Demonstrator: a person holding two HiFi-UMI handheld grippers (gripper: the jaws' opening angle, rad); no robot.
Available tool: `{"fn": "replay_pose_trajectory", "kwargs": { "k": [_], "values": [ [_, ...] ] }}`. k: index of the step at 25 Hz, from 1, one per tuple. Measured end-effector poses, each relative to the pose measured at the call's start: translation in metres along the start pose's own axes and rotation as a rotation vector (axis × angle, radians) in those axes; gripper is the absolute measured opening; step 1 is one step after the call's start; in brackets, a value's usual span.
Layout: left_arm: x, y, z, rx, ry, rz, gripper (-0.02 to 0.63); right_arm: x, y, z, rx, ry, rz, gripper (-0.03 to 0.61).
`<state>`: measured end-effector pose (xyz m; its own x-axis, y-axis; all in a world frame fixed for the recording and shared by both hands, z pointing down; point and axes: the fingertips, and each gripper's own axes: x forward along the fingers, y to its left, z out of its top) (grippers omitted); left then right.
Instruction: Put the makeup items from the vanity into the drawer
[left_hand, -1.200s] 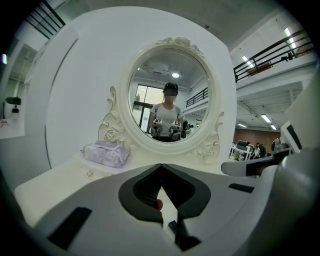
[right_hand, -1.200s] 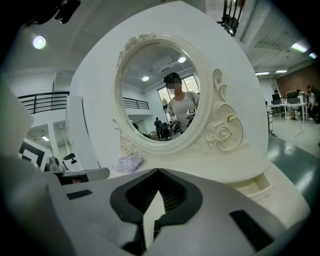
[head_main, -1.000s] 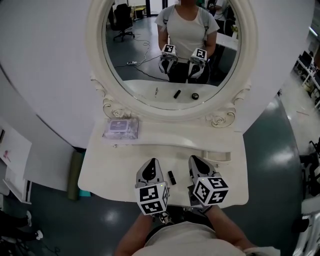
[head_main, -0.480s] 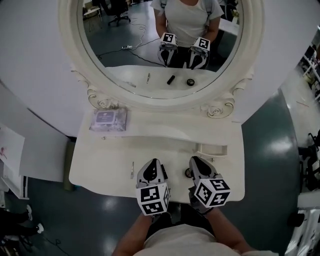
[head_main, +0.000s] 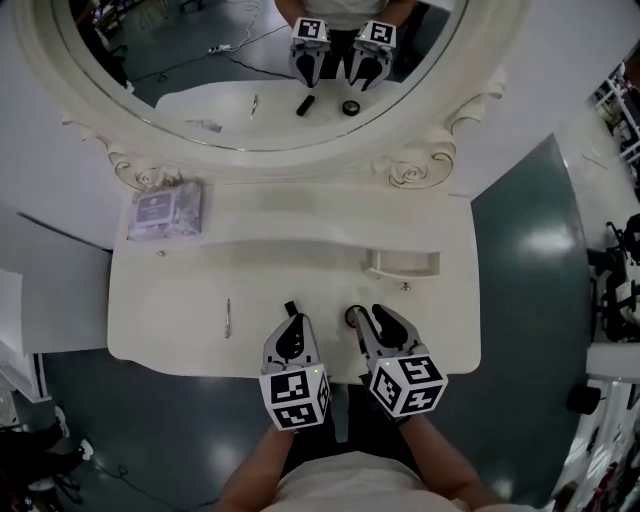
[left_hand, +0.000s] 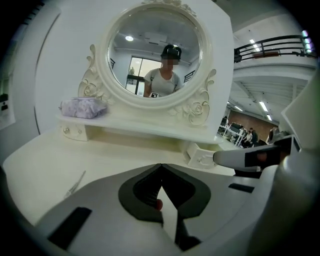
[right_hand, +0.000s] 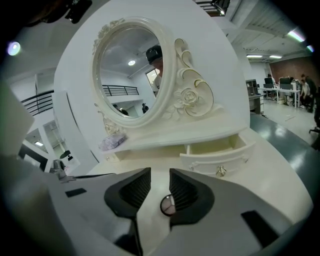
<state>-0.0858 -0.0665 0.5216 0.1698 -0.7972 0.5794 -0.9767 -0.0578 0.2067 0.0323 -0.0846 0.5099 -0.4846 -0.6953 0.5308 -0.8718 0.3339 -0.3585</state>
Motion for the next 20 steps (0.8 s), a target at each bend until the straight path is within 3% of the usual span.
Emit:
{"fn": "replay_pose_trajectory", "kwargs": {
  "k": [9, 20],
  "values": [
    [0.015, -0.009, -0.037, -0.016, 0.075, -0.009, 0.005, 0.010, -0.013, -0.056, -0.042, 0.146, -0.019, 0.158],
    [0.030, -0.007, -0.057, -0.054, 0.097, -0.007, 0.005, 0.031, -0.021, -0.079, -0.167, 0.238, -0.034, 0.212]
  ]
}}
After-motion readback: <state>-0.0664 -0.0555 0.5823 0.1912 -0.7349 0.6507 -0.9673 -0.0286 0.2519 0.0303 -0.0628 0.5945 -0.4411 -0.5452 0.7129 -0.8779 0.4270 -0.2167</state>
